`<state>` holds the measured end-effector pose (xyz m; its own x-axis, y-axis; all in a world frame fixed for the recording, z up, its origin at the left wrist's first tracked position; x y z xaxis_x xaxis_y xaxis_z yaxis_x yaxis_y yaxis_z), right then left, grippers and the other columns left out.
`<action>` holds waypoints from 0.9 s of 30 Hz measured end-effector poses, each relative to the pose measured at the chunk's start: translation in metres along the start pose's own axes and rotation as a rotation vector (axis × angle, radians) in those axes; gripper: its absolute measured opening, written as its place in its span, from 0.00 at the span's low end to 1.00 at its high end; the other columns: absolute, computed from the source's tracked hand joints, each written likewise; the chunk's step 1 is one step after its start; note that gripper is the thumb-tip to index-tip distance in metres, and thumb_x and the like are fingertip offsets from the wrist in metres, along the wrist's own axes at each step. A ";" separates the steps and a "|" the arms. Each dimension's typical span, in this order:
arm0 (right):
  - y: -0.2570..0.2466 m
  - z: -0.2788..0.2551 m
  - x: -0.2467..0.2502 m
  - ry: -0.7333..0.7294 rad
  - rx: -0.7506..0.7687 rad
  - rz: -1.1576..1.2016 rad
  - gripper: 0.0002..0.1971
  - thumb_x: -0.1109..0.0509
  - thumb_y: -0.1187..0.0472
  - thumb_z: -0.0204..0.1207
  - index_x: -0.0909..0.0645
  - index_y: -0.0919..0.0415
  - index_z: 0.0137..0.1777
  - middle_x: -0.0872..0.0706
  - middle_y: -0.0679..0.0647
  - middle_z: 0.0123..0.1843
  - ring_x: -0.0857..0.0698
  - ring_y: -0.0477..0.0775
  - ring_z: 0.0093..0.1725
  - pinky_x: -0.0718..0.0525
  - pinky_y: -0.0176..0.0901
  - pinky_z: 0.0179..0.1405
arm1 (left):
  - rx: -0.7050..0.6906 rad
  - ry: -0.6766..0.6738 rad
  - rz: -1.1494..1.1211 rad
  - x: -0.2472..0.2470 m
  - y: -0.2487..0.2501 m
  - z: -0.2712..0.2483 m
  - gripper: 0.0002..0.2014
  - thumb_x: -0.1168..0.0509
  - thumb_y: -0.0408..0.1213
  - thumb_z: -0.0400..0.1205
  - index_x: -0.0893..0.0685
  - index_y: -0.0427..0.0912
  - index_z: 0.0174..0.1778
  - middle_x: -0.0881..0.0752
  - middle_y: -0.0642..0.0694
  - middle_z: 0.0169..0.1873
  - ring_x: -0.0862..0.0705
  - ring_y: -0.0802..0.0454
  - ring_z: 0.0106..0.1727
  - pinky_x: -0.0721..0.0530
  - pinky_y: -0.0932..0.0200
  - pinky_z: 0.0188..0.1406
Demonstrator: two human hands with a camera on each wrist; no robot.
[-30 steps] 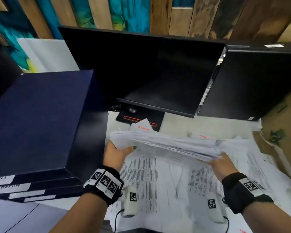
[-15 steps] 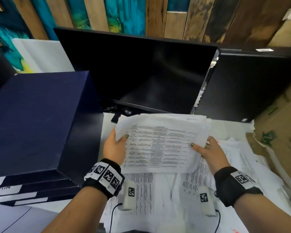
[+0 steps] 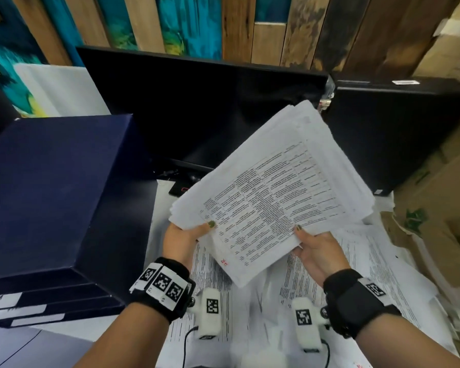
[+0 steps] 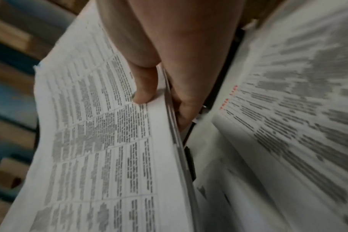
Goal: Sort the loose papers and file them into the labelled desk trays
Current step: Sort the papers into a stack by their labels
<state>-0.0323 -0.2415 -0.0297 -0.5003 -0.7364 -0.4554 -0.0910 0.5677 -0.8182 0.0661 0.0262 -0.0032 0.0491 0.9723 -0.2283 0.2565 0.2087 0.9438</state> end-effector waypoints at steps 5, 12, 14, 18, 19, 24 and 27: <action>-0.032 -0.001 -0.007 0.058 0.147 -0.085 0.30 0.26 0.66 0.64 0.24 0.63 0.69 0.15 0.60 0.63 0.17 0.62 0.63 0.16 0.61 0.59 | 0.004 -0.031 0.121 0.014 0.013 0.005 0.15 0.29 0.21 0.71 0.13 0.44 0.48 0.09 0.45 0.45 0.14 0.41 0.53 0.17 0.45 0.57; -0.055 -0.012 -0.042 0.058 0.336 -0.479 0.12 0.32 0.72 0.77 0.16 0.57 0.54 0.12 0.45 0.51 0.14 0.38 0.50 0.16 0.39 0.58 | -0.165 -0.139 0.545 -0.006 0.040 0.001 0.18 0.31 0.25 0.77 0.19 0.45 0.61 0.12 0.53 0.50 0.14 0.60 0.49 0.16 0.63 0.50; -0.055 -0.016 -0.056 0.043 0.394 -0.525 0.12 0.32 0.71 0.77 0.16 0.61 0.58 0.12 0.43 0.50 0.14 0.32 0.48 0.17 0.30 0.55 | -0.227 -0.048 0.526 -0.006 0.049 -0.004 0.19 0.32 0.27 0.78 0.21 0.53 0.60 0.14 0.57 0.49 0.16 0.64 0.47 0.18 0.66 0.48; -0.047 -0.019 -0.066 0.082 0.451 -0.569 0.12 0.31 0.66 0.78 0.19 0.56 0.59 0.12 0.45 0.52 0.15 0.42 0.55 0.18 0.42 0.57 | -0.258 0.074 0.368 0.013 0.046 -0.014 0.23 0.32 0.25 0.77 0.23 0.64 0.51 0.14 0.61 0.49 0.16 0.61 0.53 0.17 0.58 0.53; -0.041 -0.019 -0.066 0.082 0.442 -0.579 0.13 0.30 0.65 0.77 0.21 0.56 0.61 0.12 0.45 0.53 0.14 0.44 0.56 0.18 0.45 0.56 | -0.243 0.088 0.351 0.018 0.039 -0.015 0.22 0.32 0.26 0.77 0.22 0.62 0.52 0.15 0.60 0.50 0.16 0.59 0.54 0.17 0.56 0.54; -0.001 -0.020 -0.060 0.095 0.304 -0.661 0.17 0.31 0.63 0.77 0.22 0.57 0.66 0.13 0.48 0.57 0.15 0.50 0.59 0.18 0.49 0.61 | -0.101 0.090 0.337 0.026 0.004 -0.020 0.19 0.34 0.29 0.80 0.26 0.51 0.64 0.17 0.58 0.54 0.19 0.52 0.61 0.21 0.50 0.63; -0.005 -0.020 -0.063 0.111 0.312 -0.614 0.18 0.34 0.66 0.79 0.24 0.57 0.68 0.15 0.48 0.57 0.17 0.48 0.57 0.21 0.47 0.61 | -0.135 0.101 0.304 0.024 0.011 -0.021 0.19 0.36 0.29 0.81 0.27 0.52 0.65 0.16 0.55 0.57 0.18 0.55 0.60 0.20 0.54 0.59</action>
<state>-0.0176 -0.1902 0.0106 -0.5239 -0.8390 0.1467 -0.1420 -0.0838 -0.9863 0.0503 0.0540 0.0067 0.0061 0.9963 0.0861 0.1146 -0.0862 0.9897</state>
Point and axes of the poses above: each hand's wrist, its own z-axis towards the middle knuckle, its own x-axis out of the back of the hand, y = z × x, the point moved 10 cm from there along z, towards the middle knuckle
